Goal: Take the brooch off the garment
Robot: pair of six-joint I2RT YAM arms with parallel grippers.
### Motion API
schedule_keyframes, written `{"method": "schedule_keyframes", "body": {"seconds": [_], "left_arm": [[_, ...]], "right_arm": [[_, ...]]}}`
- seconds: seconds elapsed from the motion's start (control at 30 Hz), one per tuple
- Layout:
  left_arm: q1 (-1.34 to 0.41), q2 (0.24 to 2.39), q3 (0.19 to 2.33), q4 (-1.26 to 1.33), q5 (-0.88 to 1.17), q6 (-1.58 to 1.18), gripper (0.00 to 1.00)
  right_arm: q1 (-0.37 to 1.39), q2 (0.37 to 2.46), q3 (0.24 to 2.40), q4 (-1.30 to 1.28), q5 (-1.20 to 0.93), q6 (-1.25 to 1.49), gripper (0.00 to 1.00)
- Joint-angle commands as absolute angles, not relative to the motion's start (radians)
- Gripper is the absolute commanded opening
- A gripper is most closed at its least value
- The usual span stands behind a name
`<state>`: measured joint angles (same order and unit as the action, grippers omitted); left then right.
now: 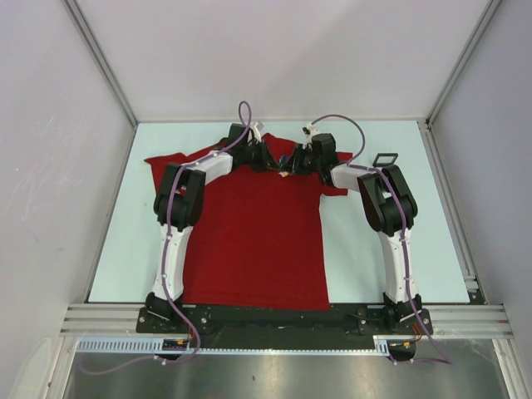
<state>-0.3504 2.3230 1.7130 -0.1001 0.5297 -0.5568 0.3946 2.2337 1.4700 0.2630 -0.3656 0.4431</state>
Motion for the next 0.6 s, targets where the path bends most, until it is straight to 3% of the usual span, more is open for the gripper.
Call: {"method": "schedule_keyframes", "body": {"seconds": [0.0, 0.57], "left_arm": [[-0.356, 2.333, 1.764, -0.101, 0.551, -0.541, 0.15], [-0.360, 2.376, 1.813, -0.138, 0.588, -0.545, 0.15]], "right_arm": [[0.391, 2.241, 1.467, 0.322, -0.408, 0.428, 0.00], [0.408, 2.250, 1.462, 0.403, -0.520, 0.407, 0.00]]}}
